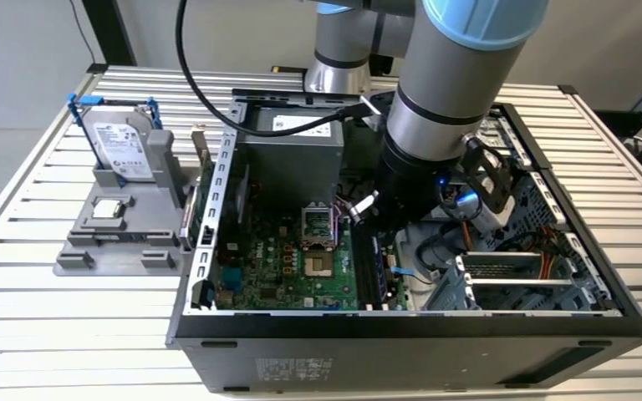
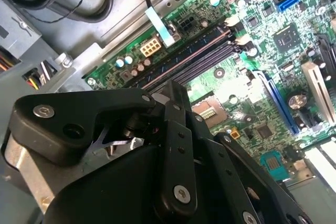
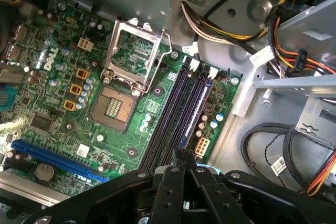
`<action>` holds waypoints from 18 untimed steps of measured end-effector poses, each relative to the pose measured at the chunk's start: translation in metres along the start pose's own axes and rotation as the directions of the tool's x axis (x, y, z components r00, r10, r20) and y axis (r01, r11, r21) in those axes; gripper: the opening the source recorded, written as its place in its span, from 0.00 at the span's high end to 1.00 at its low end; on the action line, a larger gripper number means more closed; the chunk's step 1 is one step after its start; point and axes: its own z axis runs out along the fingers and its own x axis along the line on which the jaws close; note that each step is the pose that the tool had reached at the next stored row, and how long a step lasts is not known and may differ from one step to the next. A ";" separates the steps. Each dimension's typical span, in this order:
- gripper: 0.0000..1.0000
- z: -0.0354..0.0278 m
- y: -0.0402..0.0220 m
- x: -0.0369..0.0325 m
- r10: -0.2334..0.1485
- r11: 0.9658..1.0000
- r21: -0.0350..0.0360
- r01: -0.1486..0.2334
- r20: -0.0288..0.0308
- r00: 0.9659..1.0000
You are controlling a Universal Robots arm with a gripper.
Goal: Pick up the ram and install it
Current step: 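Press down the ram until it locks into place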
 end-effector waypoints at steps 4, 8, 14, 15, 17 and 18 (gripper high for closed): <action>1.00 -0.0002 0.0000 0.0000 -0.040 0.999 -0.001 0.040 -0.002 0.999; 1.00 -0.0003 0.0000 0.0000 -0.071 0.997 -0.001 0.071 -0.003 0.997; 1.00 -0.0004 0.0000 0.0000 -0.115 0.993 -0.002 0.115 -0.005 0.993; 1.00 -0.0005 0.0000 0.0000 -0.123 0.992 -0.002 0.123 -0.005 0.992; 1.00 -0.0006 0.0000 0.0000 -0.136 0.991 -0.002 0.136 -0.005 0.991; 1.00 -0.0007 0.0000 0.0000 -0.143 0.990 -0.002 0.143 -0.006 0.990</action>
